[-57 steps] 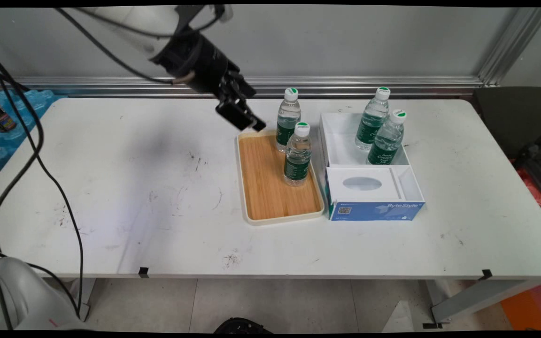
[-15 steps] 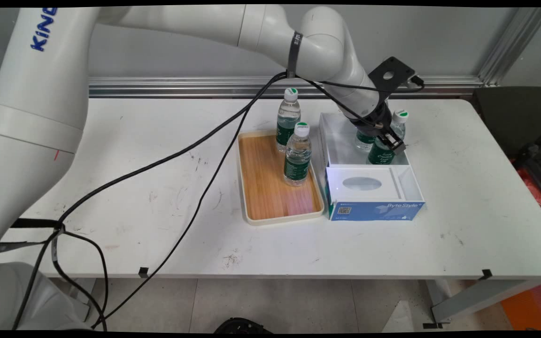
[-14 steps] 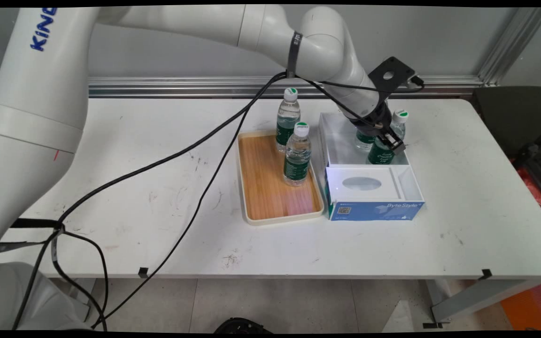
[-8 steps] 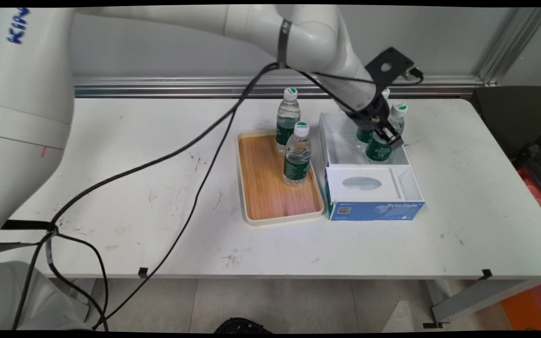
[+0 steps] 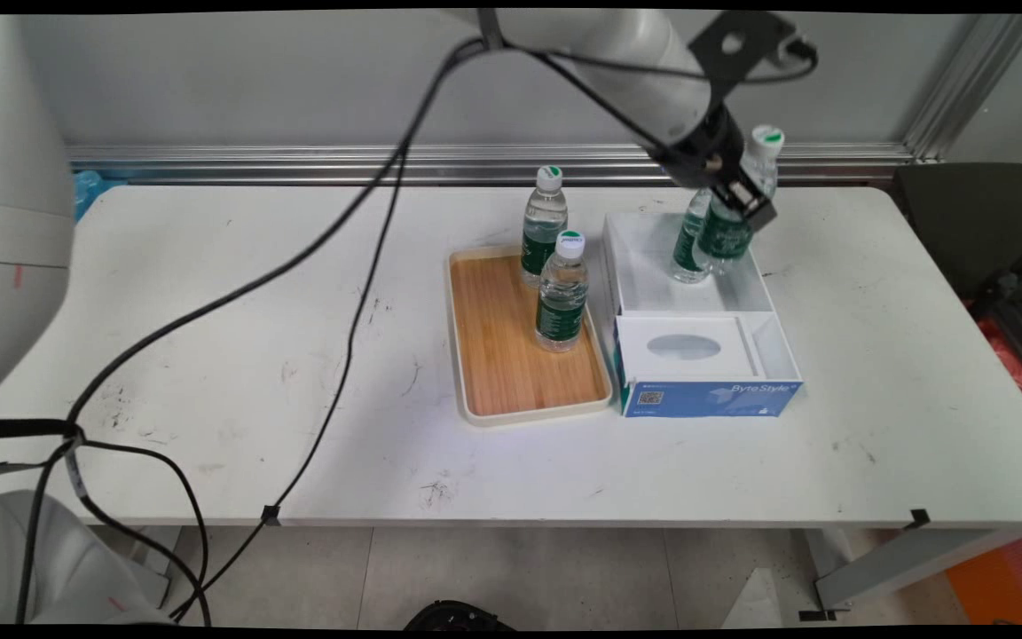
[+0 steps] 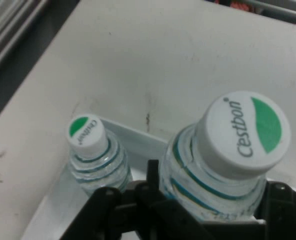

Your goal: Place the picked object on the tray

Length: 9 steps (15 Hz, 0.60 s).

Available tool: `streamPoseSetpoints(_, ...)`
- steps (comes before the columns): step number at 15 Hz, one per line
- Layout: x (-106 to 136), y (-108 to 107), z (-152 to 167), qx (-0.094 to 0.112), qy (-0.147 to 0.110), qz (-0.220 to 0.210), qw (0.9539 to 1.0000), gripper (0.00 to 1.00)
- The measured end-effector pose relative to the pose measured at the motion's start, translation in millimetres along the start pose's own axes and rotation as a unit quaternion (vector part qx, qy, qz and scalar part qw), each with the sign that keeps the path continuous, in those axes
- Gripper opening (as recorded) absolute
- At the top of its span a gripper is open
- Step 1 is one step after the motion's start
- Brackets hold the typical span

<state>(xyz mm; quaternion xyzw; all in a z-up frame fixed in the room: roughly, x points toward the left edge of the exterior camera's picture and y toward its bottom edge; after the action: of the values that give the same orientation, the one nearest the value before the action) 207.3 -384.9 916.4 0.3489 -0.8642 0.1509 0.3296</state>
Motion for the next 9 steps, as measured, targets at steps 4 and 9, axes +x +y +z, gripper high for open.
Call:
streamPoseSetpoints(4, 10.1, -0.1, -43.6, 0.007, 0.010, -0.002, 0.9999, 0.00)
streamPoseSetpoints(9, 5.1, -8.6, -96.3, 0.016, 0.010, -0.005, 0.9998, 0.00)
